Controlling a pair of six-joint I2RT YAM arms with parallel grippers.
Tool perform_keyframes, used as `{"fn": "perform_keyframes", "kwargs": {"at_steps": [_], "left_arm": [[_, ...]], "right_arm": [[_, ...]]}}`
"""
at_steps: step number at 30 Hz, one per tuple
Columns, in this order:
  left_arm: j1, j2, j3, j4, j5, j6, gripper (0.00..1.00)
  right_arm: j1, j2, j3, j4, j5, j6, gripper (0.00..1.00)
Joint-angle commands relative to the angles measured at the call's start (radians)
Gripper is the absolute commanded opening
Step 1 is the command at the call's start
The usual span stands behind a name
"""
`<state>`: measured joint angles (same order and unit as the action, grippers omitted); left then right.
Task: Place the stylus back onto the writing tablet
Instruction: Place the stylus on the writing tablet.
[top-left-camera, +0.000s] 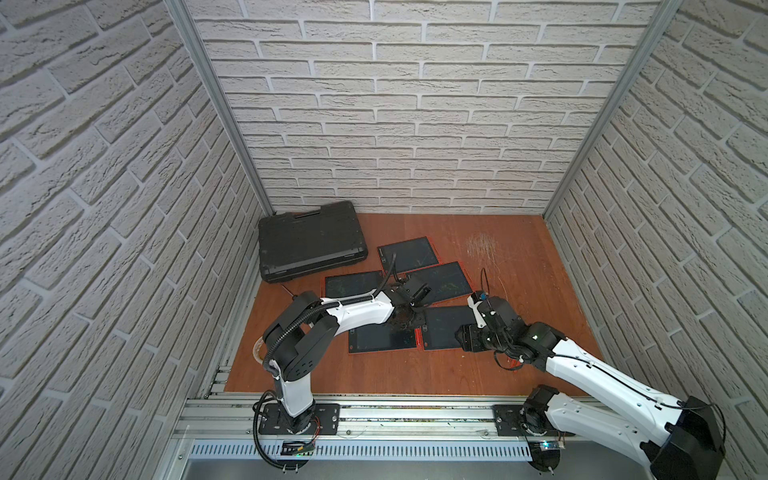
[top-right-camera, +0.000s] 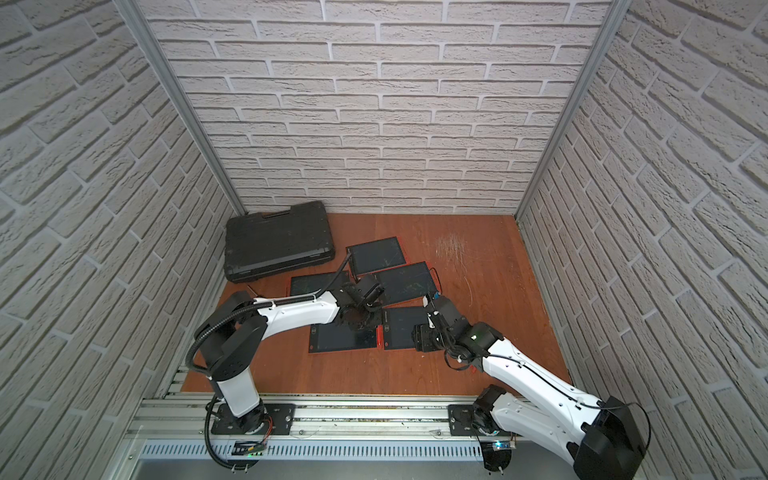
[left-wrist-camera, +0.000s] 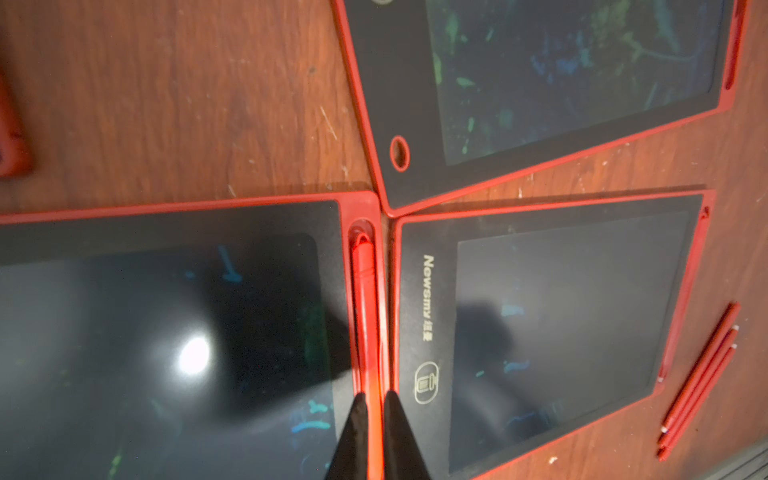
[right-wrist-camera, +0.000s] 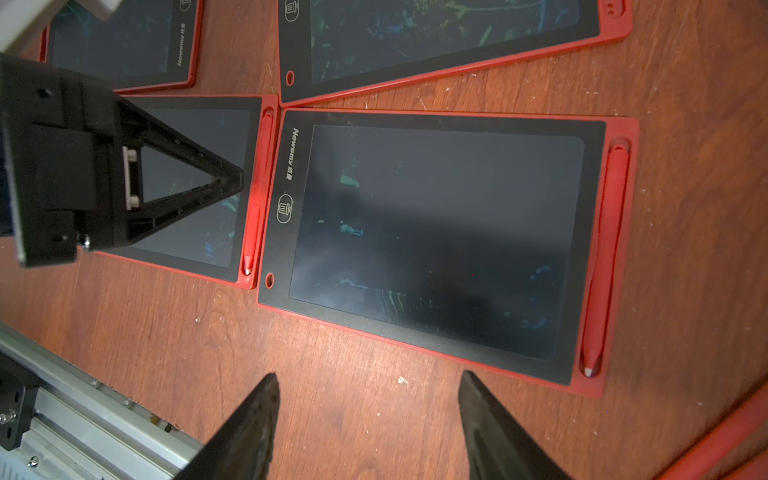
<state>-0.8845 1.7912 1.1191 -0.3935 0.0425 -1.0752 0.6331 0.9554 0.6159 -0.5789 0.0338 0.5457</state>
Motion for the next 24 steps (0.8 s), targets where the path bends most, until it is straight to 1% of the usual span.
{"fn": "perform_keyframes", "kwargs": {"at_steps": [1, 7, 14, 19, 24], "left_arm": [[0.006, 0.006, 0.003, 0.0, 0.004, 0.01, 0.1], [0.02, -0.021, 0.013, -0.035, -0.001, 0.059, 0.1], [0.041, -0.065, -0.008, -0.082, 0.0, 0.106, 0.06], [0.035, -0.044, -0.008, -0.043, 0.031, 0.107, 0.0], [0.019, 0.001, 0.032, -0.038, 0.04, 0.11, 0.0]], "right_arm": [[0.007, -0.005, -0.009, 0.023, 0.006, 0.003, 0.68], [0.008, -0.003, 0.005, 0.025, -0.01, -0.007, 0.68], [0.007, -0.011, 0.005, 0.047, -0.035, -0.016, 0.68], [0.007, 0.008, 0.013, 0.053, -0.041, -0.014, 0.68], [0.008, 0.005, 0.013, 0.044, -0.035, -0.015, 0.67]]}}
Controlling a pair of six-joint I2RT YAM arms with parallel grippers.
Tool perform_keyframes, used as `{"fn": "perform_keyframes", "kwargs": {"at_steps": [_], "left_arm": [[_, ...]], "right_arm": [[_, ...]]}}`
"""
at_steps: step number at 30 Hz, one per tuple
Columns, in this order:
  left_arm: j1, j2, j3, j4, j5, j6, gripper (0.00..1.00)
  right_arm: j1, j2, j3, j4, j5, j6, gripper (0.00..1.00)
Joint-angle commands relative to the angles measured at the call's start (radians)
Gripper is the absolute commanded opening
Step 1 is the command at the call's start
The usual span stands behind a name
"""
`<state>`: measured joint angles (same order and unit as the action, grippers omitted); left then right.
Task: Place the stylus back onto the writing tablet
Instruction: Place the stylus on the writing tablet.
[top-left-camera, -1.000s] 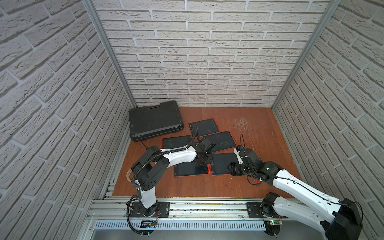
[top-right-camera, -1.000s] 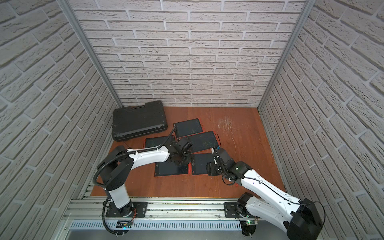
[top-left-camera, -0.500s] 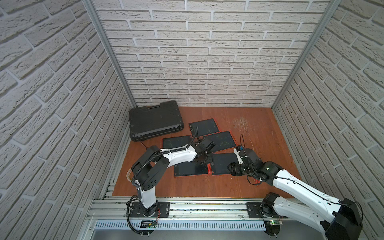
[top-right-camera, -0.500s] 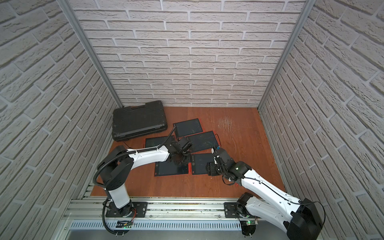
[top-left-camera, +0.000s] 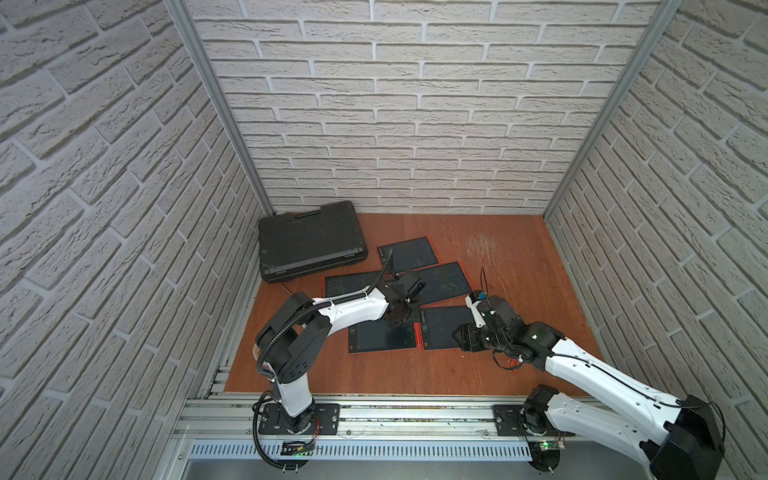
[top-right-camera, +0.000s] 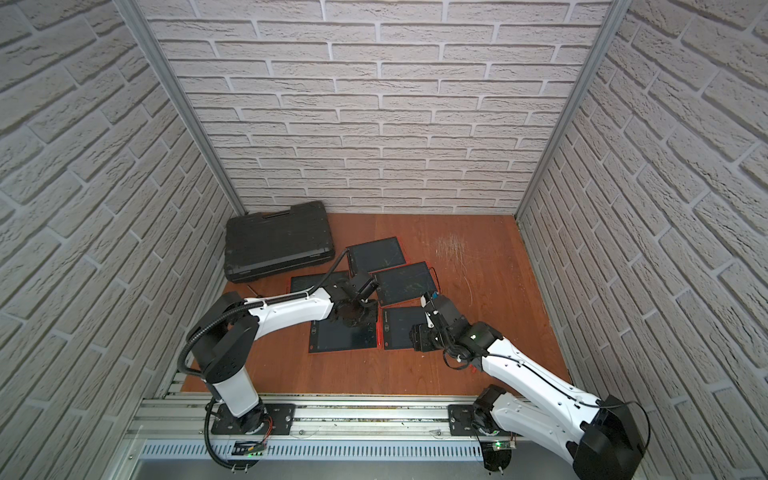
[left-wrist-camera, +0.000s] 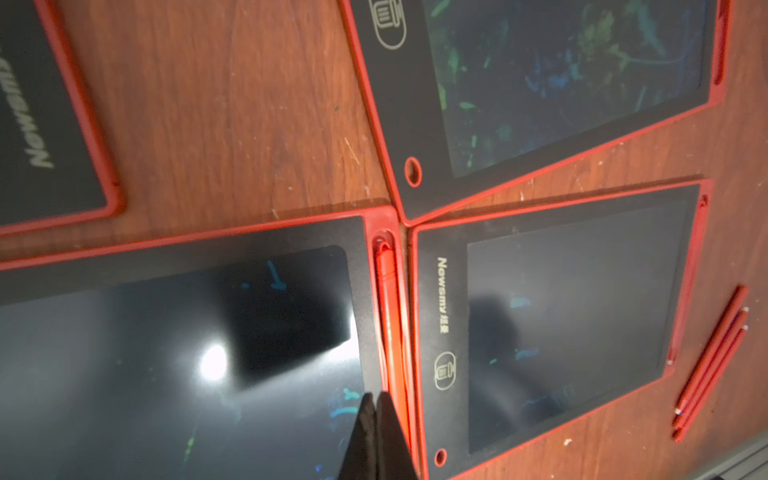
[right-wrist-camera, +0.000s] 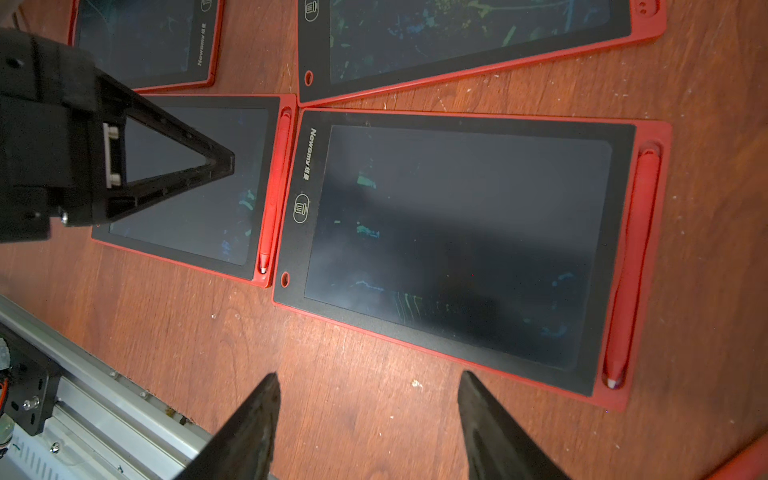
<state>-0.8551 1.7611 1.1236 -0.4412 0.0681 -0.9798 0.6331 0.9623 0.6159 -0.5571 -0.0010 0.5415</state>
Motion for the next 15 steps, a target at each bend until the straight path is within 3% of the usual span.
{"fn": "perform_keyframes", "kwargs": {"at_steps": [1, 15], "left_arm": [[-0.013, 0.04, 0.035, 0.01, 0.017, 0.014, 0.0], [-0.026, 0.114, 0.079, -0.002, 0.025, 0.021, 0.0]], "right_arm": [[0.007, -0.003, 0.012, 0.021, 0.0, -0.009, 0.68], [0.008, -0.03, -0.019, 0.014, 0.01, 0.003, 0.68]]}}
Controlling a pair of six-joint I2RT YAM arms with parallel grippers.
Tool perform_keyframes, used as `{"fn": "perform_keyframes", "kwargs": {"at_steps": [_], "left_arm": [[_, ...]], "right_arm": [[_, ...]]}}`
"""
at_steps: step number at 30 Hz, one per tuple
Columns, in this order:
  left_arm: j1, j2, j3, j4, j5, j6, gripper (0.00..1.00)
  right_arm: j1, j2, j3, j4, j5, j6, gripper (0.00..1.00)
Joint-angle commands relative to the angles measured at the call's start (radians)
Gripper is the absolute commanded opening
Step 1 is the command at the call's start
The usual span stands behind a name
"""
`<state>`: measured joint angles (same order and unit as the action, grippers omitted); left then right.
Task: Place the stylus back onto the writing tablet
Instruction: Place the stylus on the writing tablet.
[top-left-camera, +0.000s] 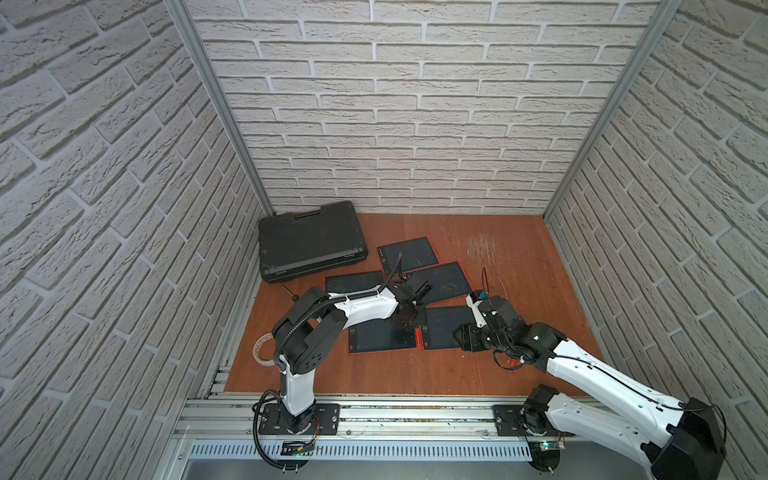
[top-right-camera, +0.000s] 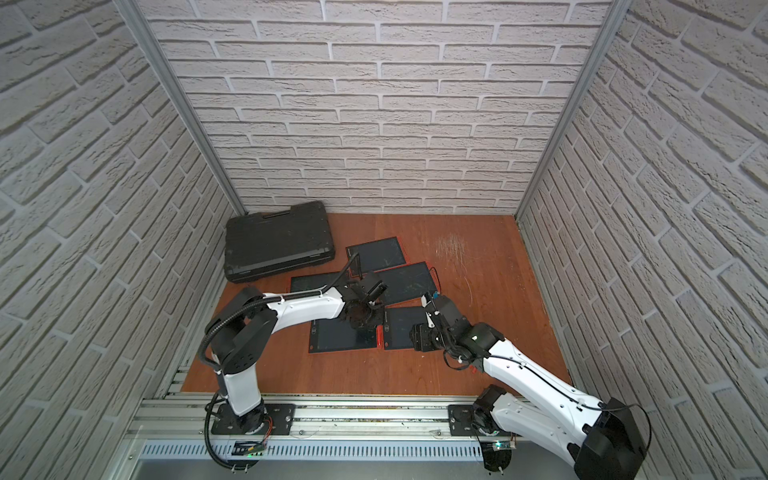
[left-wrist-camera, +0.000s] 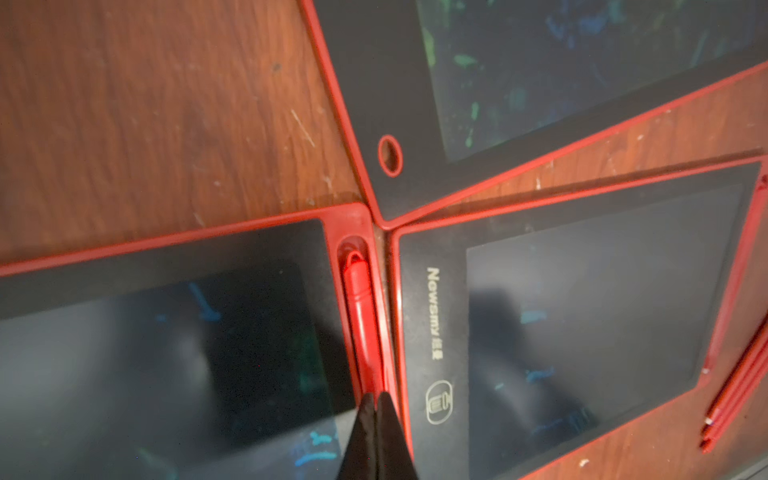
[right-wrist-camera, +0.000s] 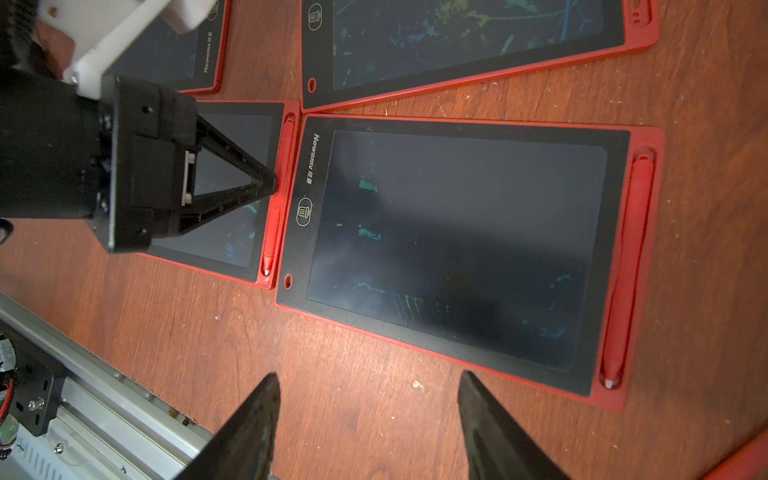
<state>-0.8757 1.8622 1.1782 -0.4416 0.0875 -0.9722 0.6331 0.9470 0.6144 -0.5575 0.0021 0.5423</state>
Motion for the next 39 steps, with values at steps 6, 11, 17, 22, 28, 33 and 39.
{"fn": "perform_keyframes", "kwargs": {"at_steps": [6, 11, 17, 22, 28, 33, 39], "left_arm": [[-0.008, 0.026, 0.027, 0.001, 0.008, 0.014, 0.0], [-0.008, 0.035, 0.031, -0.012, 0.006, 0.014, 0.0], [-0.008, 0.052, 0.042, -0.039, 0.005, 0.014, 0.0], [-0.009, 0.06, 0.051, -0.071, 0.0, 0.014, 0.0], [-0.011, 0.089, 0.084, -0.149, -0.013, 0.033, 0.0], [-0.025, 0.133, 0.141, -0.259, -0.065, 0.064, 0.0], [-0.037, 0.176, 0.174, -0.303, -0.069, 0.077, 0.0]], "right_arm": [[0.007, -0.007, -0.019, 0.019, 0.006, 0.002, 0.67], [0.008, -0.006, -0.019, 0.018, 0.008, 0.002, 0.68], [0.007, -0.002, -0.021, 0.018, 0.012, 0.004, 0.68], [0.008, 0.005, -0.018, 0.019, 0.012, 0.002, 0.67], [0.007, 0.013, -0.017, 0.021, 0.014, 0.005, 0.68], [0.007, 0.01, -0.016, 0.018, 0.019, 0.007, 0.68], [0.007, 0.01, -0.015, 0.016, 0.022, 0.01, 0.68]]}}
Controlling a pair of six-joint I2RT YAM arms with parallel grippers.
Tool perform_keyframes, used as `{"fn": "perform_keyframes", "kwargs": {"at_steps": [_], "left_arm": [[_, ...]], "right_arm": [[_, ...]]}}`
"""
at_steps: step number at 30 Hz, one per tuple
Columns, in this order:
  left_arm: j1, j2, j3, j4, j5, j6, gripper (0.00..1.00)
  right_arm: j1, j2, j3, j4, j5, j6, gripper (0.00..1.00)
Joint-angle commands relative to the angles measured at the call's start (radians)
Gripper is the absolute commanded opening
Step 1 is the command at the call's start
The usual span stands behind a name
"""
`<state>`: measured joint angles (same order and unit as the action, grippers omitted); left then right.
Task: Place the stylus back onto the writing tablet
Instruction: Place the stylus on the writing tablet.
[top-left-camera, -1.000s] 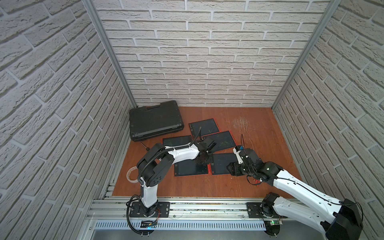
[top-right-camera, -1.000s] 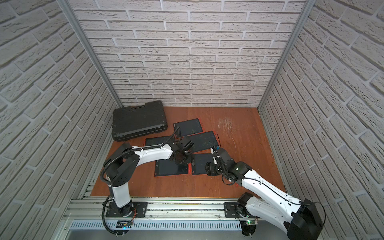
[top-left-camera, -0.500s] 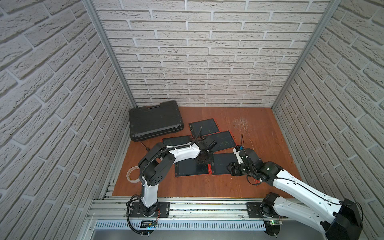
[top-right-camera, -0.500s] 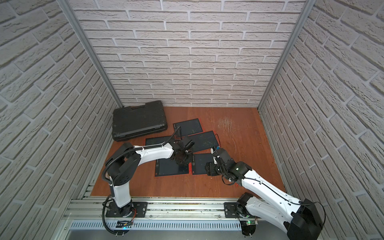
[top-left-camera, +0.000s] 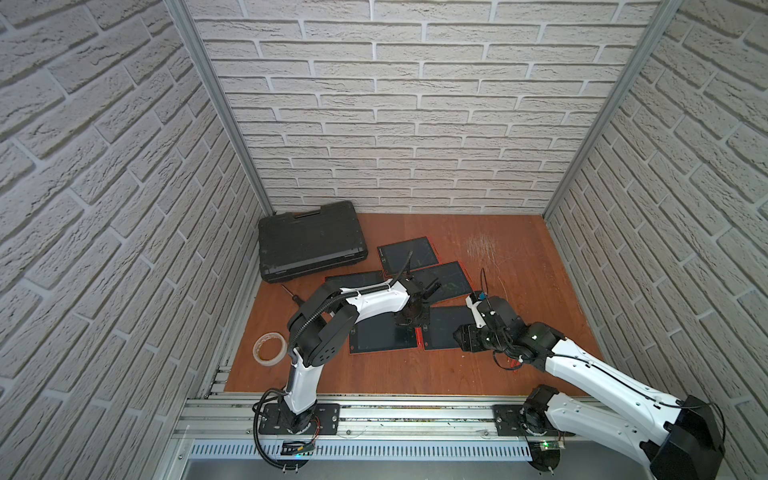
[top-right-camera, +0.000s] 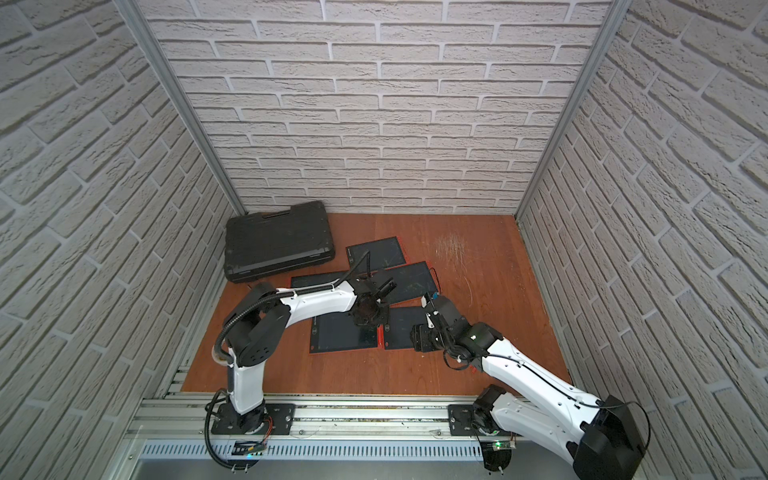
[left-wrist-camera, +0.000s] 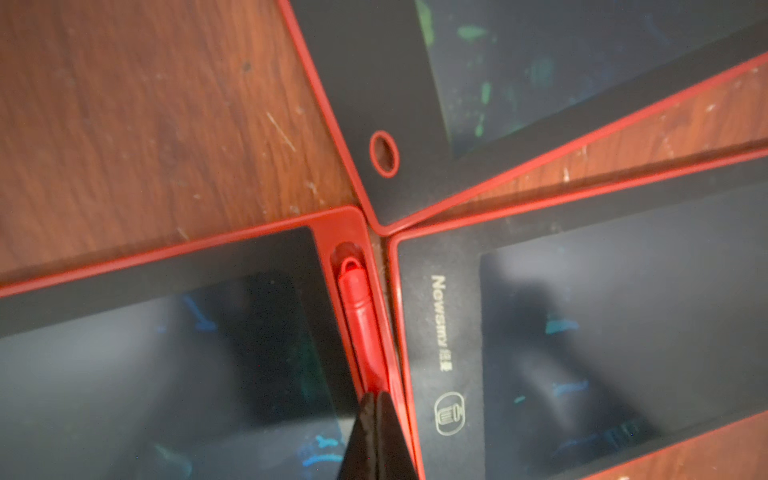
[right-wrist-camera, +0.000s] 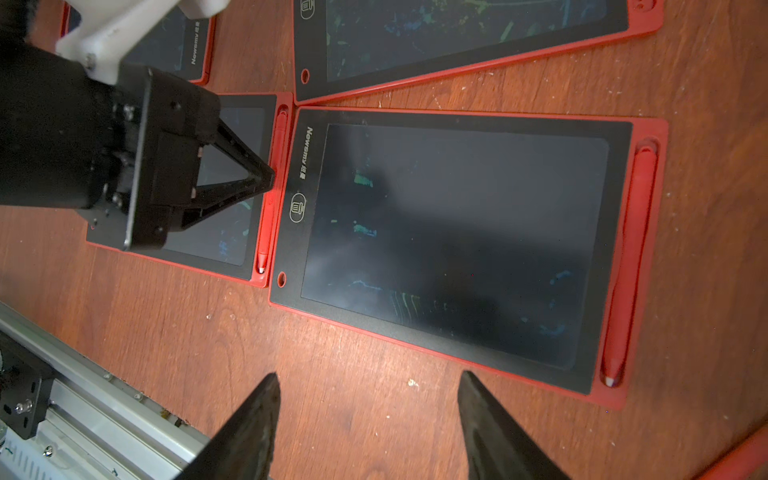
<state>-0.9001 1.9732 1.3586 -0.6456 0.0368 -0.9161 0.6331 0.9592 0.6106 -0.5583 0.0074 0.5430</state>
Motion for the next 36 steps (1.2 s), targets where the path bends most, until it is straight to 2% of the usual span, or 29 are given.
{"fn": "perform_keyframes", "kwargs": {"at_steps": [1, 7, 13, 23, 27, 32, 36], "left_arm": [[-0.017, 0.076, 0.001, -0.11, -0.021, 0.024, 0.0], [-0.029, 0.119, 0.046, -0.18, -0.052, 0.041, 0.0], [-0.029, 0.109, 0.042, -0.171, -0.048, 0.042, 0.0], [0.029, -0.107, -0.108, 0.109, 0.032, 0.005, 0.0], [0.073, -0.224, -0.193, 0.237, 0.105, 0.022, 0.0], [0.134, -0.324, -0.23, 0.292, 0.216, 0.121, 0.0], [0.184, -0.356, -0.191, 0.243, 0.316, 0.277, 0.0]], "right_arm": [[0.007, -0.001, -0.009, 0.016, 0.017, 0.008, 0.68], [0.007, 0.003, -0.004, 0.012, 0.019, 0.006, 0.68], [0.008, 0.006, 0.006, 0.007, 0.021, 0.002, 0.68], [0.007, -0.011, 0.029, 0.014, 0.0, 0.002, 0.67], [0.007, -0.039, 0.03, 0.024, -0.02, 0.007, 0.68], [0.009, -0.056, 0.025, 0.045, -0.086, 0.05, 0.67], [0.023, -0.072, -0.003, 0.099, -0.134, 0.116, 0.67]]}}
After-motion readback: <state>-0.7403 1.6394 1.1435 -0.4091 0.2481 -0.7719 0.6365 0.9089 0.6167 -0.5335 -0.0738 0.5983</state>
